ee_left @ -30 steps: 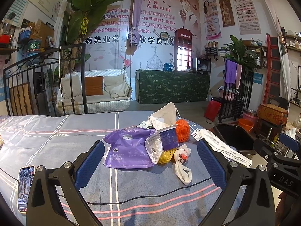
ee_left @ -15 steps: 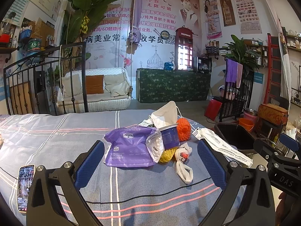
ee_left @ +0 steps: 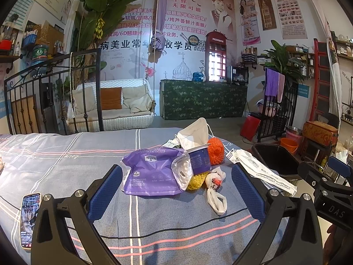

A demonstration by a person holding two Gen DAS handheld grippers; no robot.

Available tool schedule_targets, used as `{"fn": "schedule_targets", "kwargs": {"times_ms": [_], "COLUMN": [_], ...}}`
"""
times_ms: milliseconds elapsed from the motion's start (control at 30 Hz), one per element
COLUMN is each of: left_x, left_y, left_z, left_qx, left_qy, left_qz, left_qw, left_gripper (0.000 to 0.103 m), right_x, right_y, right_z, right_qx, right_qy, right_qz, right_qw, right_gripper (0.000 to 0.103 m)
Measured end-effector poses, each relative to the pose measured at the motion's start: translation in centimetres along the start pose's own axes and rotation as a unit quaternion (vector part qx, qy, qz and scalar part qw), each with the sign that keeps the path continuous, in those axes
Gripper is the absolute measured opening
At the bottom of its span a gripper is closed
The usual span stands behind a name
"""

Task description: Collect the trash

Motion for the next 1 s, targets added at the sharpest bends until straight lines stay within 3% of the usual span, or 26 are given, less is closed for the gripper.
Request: {"fn": "schedule_targets", "kwargs": {"times_ms": [600,1000], "left_x": [0.3,0.8], "left_y": [-0.3,-2.1], "left_z": [-0.6,-2.2], "left_qx": [0.007,0.053], "left_qy": [-0.001,-0.003], "left_qz": [0.001,0.003], "left_qw": [1.0,0.9986], "left_gripper": [0.098,0.098], "right_x": [0.3,0.1], "right_y": [-0.8,-3.2], "right_z": [-0.2,-1.1], "right_qx": [0.006,0.047], "right_qy": [0.0,0.004], "right_qz": [0.004,0.009], "right_qw": [1.0,0.999], "right_gripper": [0.098,0.098]}}
Point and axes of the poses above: each gripper's, at about its wrist camera, not at the fingertips, and y roughly against the way its jaws point, x to its left, z to its top, the point moved 10 cm from there along -y, roughly the way its jaws point, and after that the axes turned 14 degrees about x, right-handed, at the moved point
